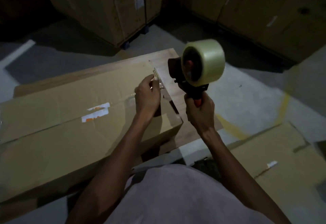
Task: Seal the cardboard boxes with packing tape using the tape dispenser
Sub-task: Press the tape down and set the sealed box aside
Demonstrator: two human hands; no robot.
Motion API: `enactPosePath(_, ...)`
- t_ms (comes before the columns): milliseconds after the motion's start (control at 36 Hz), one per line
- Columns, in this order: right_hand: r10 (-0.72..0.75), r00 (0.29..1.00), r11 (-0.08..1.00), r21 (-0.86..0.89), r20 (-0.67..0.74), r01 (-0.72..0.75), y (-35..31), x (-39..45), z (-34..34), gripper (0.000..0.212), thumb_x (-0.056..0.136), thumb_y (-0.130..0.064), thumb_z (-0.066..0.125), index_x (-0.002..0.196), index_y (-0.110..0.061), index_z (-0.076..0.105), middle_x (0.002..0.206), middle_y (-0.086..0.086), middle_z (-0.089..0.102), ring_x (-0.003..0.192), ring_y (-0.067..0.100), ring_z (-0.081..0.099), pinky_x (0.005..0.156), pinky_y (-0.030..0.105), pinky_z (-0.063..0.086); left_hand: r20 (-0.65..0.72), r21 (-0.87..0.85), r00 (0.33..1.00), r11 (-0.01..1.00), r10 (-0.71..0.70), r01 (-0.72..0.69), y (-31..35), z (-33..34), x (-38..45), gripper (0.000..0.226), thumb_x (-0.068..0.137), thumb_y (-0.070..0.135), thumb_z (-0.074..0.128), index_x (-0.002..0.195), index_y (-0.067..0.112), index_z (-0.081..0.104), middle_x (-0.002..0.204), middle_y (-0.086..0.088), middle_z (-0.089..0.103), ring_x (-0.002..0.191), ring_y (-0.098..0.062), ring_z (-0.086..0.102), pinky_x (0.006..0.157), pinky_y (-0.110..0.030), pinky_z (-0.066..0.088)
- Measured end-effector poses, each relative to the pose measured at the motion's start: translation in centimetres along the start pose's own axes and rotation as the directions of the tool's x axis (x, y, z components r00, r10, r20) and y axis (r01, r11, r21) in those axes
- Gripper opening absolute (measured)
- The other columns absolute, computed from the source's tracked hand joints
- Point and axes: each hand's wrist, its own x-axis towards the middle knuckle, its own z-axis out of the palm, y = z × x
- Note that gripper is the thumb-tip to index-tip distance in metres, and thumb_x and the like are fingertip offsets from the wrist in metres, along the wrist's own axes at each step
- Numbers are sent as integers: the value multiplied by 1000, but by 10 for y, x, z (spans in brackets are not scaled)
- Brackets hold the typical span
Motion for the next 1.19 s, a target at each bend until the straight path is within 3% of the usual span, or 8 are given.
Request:
enactPosePath(83, -6, 998, 983, 182, 61, -5, -18, -9, 3, 44, 86, -35, 61, 86, 9, 57, 55, 14, 51, 45, 26, 48, 46, 37, 43, 80, -164, 989, 977, -121, 133, 2, -16, 9, 38, 107, 41, 43, 84, 23, 68, 82, 2, 72, 74, -5, 69, 69, -30, 56)
enactPosePath(167, 41, 995, 963, 262, 88, -63, -34, -16, 8, 31, 90, -24, 61, 85, 6, 56, 53, 10, 47, 42, 22, 42, 43, 31, 38, 336, -335, 874, 823, -350, 458, 9, -33, 21, 62, 105, 58, 35, 101, 8, 71, 86, -14, 77, 81, -28, 76, 64, -37, 62)
enactPosePath(333, 59, 991, 957, 275, 124, -91, -50, -31, 24, 20, 100, -16, 59, 81, -11, 59, 57, 7, 53, 43, 23, 47, 43, 33, 39, 771, -206, 535, 661, -344, 722, 15, -63, 43, 83, 103, 66, 27, 113, -7, 66, 99, -26, 75, 85, -36, 76, 49, -26, 55)
enactPosePath(444, 43, 989, 961, 265, 143, -80, -55, -38, 27, 18, 102, -6, 56, 87, -13, 63, 57, 9, 53, 41, 24, 44, 41, 31, 39, 825, -203, 481, 640, -295, 741, 11, -76, 55, 83, 97, 70, 39, 110, -6, 70, 106, -24, 74, 95, -36, 75, 69, -28, 50)
enactPosePath(556, 35, 986, 959, 271, 162, -79, -58, -44, 31, 10, 99, -15, 58, 91, -11, 63, 57, 9, 52, 40, 23, 44, 40, 28, 38, 816, -228, 506, 649, -279, 726, 12, -86, 60, 59, 93, 58, 61, 107, 1, 73, 101, -17, 76, 83, -26, 76, 56, -23, 55)
enactPosePath(722, 13, 987, 964, 259, 159, -55, -56, -47, 36, 13, 102, -17, 58, 92, -12, 63, 59, 11, 53, 41, 22, 44, 39, 28, 38, 720, -283, 635, 717, -281, 638, 15, -89, 67, 18, 97, 13, 63, 94, -1, 73, 71, -7, 71, 59, -15, 69, 53, -23, 56)
enactPosePath(1000, 128, 978, 974, 168, 165, -155, -37, -34, 37, 12, 101, -28, 66, 98, -16, 68, 61, 2, 61, 46, 18, 55, 45, 28, 42, 579, -107, 788, 938, -210, 329, 22, -79, 101, 12, 89, 9, 72, 79, 4, 74, 62, -5, 71, 46, -8, 61, 45, -19, 48)
enactPosePath(1194, 123, 983, 984, 110, 133, -138, -37, -18, 33, 25, 101, -32, 66, 91, -9, 65, 60, 2, 60, 49, 20, 56, 47, 34, 44, 561, -18, 807, 972, -185, 235, 18, -59, 122, 22, 89, -1, 64, 70, 6, 73, 57, -3, 67, 47, -10, 51, 48, -22, 36)
